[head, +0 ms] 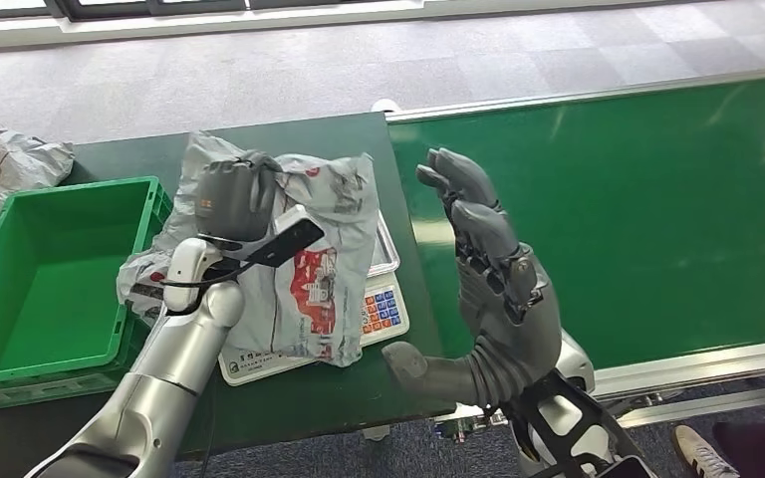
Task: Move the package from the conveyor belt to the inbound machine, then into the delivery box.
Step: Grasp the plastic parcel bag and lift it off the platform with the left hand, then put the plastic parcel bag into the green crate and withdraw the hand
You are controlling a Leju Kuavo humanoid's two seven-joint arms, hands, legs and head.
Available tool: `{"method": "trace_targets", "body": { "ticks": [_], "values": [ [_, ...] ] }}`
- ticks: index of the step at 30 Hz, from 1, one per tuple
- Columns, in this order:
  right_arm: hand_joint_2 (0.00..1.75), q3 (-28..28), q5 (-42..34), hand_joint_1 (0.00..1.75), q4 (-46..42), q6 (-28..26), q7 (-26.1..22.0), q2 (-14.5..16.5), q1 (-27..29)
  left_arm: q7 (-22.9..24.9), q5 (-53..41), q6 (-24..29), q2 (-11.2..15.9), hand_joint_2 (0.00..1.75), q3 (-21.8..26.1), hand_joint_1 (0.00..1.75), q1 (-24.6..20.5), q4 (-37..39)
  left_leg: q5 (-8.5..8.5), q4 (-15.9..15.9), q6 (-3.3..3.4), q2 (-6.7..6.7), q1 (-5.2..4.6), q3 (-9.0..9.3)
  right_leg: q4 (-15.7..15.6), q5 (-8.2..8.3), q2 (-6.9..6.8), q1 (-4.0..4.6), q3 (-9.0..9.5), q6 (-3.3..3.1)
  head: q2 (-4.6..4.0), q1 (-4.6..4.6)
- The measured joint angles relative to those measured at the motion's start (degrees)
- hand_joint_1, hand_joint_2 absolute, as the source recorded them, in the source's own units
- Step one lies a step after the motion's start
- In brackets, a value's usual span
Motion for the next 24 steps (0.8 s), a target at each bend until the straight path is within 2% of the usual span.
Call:
{"method": "trace_targets", "body": {
  "ticks": [3, 7, 9, 11, 14, 16, 22, 24],
  "values": [
    [1.75, 0.0, -0.8, 0.0, 0.0, -0.5, 0.0, -0.2, 0.0, -0.8, 4.6, 5.3, 0.5, 1.75, 4.4, 1.75, 1.7, -6.6, 0.0, 0.0, -0.01, 0.03, 0.01, -0.02, 0.0, 0.0, 0.03, 0.01, -0.07, -0.01, 0.0, -0.02],
    [1.75, 0.0, -1.4, 0.0, 0.1, -0.6, 0.0, -0.4, 0.0, -1.3, 5.9, 8.0, 1.1, 1.75, 9.4, 1.75, 3.6, -13.0, 0.04, 0.0, -0.06, -0.03, 0.05, -0.11, 0.0, -0.02, -0.08, 0.05, -0.08, -0.03, 0.0, -0.01],
    [1.75, 0.0, -1.6, 0.0, 0.2, -0.5, 0.0, -0.4, 0.0, 0.1, 2.9, 8.7, 1.1, 1.75, 12.0, 1.75, 4.3, -15.4, 0.04, 0.0, -0.06, -0.02, 0.05, -0.13, 0.0, -0.01, -0.05, 0.05, -0.09, -0.04, 0.0, -0.01],
    [1.75, 0.0, -1.6, 0.0, 0.4, -0.1, 0.0, -0.4, 0.0, 4.7, -6.3, 9.1, 1.3, 1.75, 15.2, 1.75, 4.5, -16.8, 0.04, 0.0, -0.06, -0.02, 0.04, -0.13, 0.0, 0.0, -0.04, 0.04, -0.1, -0.04, 0.0, -0.01],
    [1.75, 0.0, -1.5, 0.0, 0.6, 0.9, 0.0, -0.4, -0.1, 16.9, -25.3, 9.3, 2.9, 1.75, 20.5, 1.75, 3.9, -16.0, 0.04, 0.0, -0.07, 0.03, 0.04, -0.11, 0.0, 0.01, 0.01, 0.04, -0.12, -0.06, 0.0, -0.01],
    [1.75, 0.0, -1.4, 0.0, 0.6, 1.3, 0.0, -0.4, -0.1, 22.4, -30.4, 9.3, 4.7, 1.75, 23.9, 1.75, 2.9, -13.8, 0.06, 0.0, -0.1, 0.13, 0.07, -0.1, 0.0, 0.04, 0.12, 0.07, -0.18, -0.11, 0.0, -0.02],
    [1.75, 0.0, -1.4, 0.0, 0.6, 1.6, 0.0, -0.4, -0.1, 26.2, -31.3, 9.4, 10.3, 1.75, 32.3, 1.75, 0.5, -6.0, 0.14, -0.1, -0.22, 0.18, 0.18, -0.13, 0.0, 0.09, 0.17, 0.2, -0.27, -0.23, 0.0, -0.01],
    [1.75, 0.0, -1.4, 0.0, 0.6, 1.7, 0.0, -0.4, -0.1, 28.3, -31.5, 9.4, 11.9, 1.75, 33.8, 0.9, -0.1, -2.9, 0.14, -0.1, -0.22, 0.22, 0.18, -0.14, 0.0, 0.1, 0.21, 0.2, -0.28, -0.24, 0.0, -0.01]
  ]
}}
